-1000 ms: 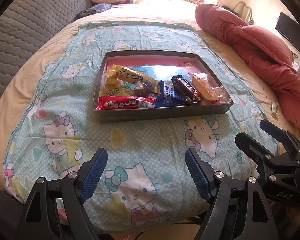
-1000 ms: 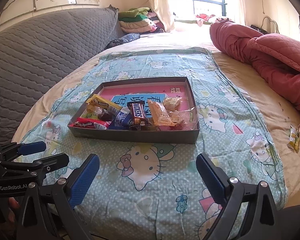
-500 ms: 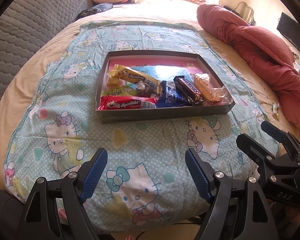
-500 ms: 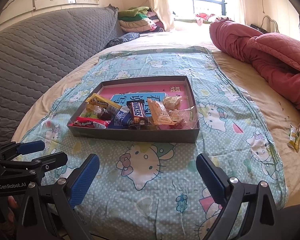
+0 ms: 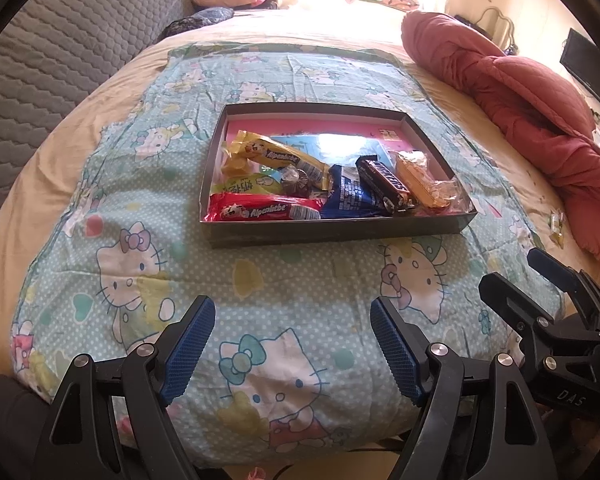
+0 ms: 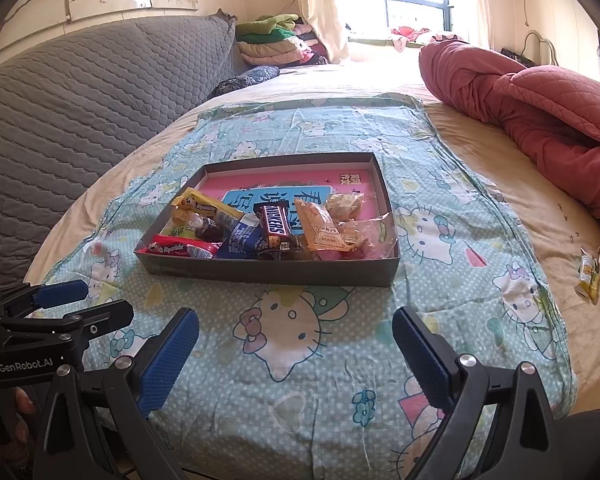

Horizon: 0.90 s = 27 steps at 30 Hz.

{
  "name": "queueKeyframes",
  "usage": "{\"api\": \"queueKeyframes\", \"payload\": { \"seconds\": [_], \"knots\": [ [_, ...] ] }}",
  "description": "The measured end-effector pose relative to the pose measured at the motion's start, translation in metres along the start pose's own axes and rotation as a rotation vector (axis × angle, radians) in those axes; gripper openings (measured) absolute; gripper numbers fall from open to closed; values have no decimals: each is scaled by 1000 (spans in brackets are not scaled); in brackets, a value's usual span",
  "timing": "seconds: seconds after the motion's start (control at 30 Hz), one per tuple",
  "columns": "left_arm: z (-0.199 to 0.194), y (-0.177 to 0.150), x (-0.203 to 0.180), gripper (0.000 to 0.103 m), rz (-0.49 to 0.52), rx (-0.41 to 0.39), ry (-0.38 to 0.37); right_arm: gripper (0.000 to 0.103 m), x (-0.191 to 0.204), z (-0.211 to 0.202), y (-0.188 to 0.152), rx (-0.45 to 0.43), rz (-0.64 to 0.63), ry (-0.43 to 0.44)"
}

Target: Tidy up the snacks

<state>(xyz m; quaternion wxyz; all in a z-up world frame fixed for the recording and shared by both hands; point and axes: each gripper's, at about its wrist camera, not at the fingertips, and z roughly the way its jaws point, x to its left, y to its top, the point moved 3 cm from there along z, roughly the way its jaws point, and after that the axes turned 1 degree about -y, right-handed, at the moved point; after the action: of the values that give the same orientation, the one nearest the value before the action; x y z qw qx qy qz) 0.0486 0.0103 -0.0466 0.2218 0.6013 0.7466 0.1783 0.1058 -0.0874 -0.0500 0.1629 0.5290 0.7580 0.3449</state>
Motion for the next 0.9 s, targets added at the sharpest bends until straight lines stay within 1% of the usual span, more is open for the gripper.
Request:
{"api": "queueKeyframes", "payload": {
  "seconds": [0.57,0.77,0.9],
  "knots": [
    [4,0,-3,81,5,4,-2,98,3,3,-2,9,-12,3],
    [2,2,-4,81,9,-4,25,98,3,3,-2,9,-13,4],
    [3,1,-3,81,2,2,24,98,3,3,-2,10,-14,4]
  ]
}}
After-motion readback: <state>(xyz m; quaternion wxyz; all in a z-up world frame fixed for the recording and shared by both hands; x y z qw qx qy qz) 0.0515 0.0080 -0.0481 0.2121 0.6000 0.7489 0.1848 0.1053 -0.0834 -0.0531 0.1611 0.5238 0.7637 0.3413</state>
